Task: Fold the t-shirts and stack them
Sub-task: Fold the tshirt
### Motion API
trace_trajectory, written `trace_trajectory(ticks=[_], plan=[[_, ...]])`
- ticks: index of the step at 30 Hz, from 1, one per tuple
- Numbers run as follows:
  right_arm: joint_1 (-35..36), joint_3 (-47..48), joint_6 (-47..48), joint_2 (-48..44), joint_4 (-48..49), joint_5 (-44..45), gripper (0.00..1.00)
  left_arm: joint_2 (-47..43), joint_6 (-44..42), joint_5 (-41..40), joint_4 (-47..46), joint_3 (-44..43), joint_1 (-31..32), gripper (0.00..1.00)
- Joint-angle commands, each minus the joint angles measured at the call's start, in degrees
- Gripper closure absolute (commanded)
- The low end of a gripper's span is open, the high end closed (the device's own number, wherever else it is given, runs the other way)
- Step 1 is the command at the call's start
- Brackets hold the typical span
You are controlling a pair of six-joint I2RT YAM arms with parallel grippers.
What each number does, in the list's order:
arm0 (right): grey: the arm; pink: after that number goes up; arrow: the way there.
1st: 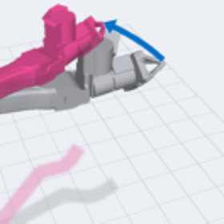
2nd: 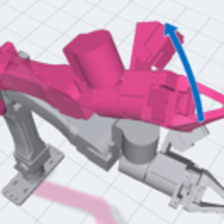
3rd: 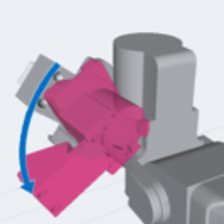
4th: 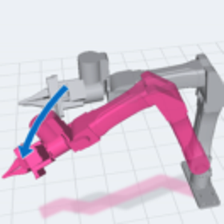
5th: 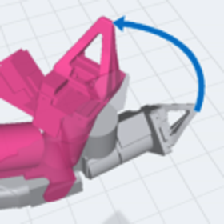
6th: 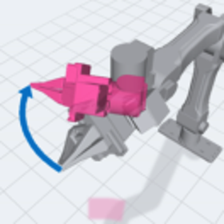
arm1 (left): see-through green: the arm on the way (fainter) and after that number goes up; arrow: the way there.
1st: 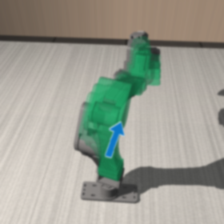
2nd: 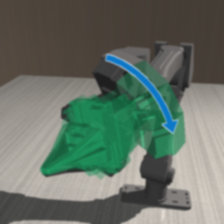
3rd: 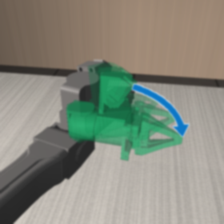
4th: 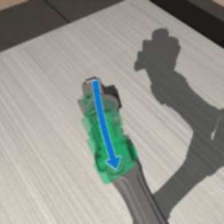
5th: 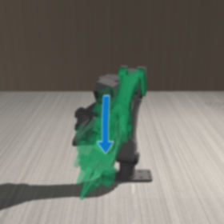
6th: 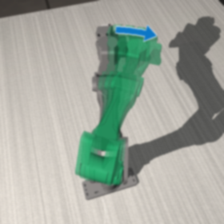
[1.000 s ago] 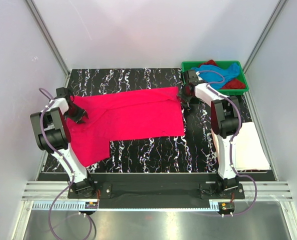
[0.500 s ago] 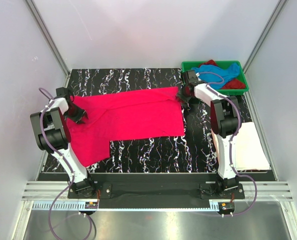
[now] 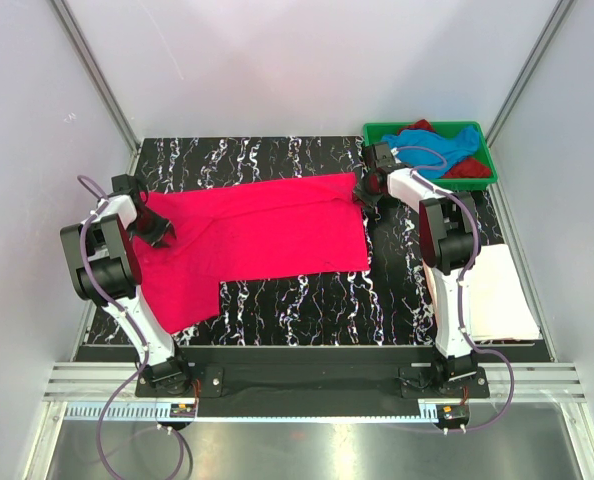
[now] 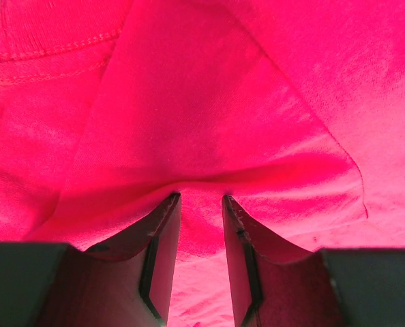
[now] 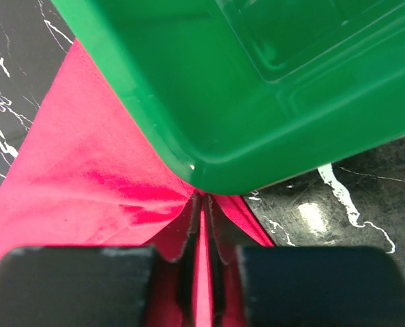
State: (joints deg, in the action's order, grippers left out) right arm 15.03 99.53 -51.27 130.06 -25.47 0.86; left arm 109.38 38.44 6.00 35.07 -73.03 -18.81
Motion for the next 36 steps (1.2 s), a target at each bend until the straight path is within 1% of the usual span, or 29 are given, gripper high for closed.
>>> trace_trajectory(ticks=[1, 2, 3, 16, 22, 27, 36], plan=[[0.18, 2.16, 1.34, 0.55, 0.25, 1.16, 0.91, 0.83, -0.99, -1.52, 0.44, -1.76, -0.62, 0.63], [0.18, 2.42, 2.39, 0.46, 0.08, 1.51, 0.99, 0.92, -0.99, -1.52, 0.44, -1.67, -0.70, 0.63], [0.18, 2.60, 2.92, 0.20, 0.25, 1.68, 1.00, 0.92, -0.99, -1.52, 0.44, -1.67, -0.62, 0.63], [0.27, 2.43, 11.97, -4.46, -0.02, 3.10, 1.00, 1.45, -0.91, -1.34, 0.18, -1.50, -1.14, 0.63], [0.27, 0.23, 12.68, -5.17, 3.50, 0.55, 1.00, 1.45, -0.91, -1.43, 0.26, -1.50, -1.23, 0.63], [0.27, 0.49, 14.26, -5.17, 3.50, 1.16, 1.00, 1.18, -1.08, -1.52, 0.53, -1.58, -1.41, 0.63], [0.27, -2.06, 17.51, -4.03, 2.98, 0.89, 1.00, -0.13, -2.05, -1.17, 0.09, -0.97, -1.49, 0.64]])
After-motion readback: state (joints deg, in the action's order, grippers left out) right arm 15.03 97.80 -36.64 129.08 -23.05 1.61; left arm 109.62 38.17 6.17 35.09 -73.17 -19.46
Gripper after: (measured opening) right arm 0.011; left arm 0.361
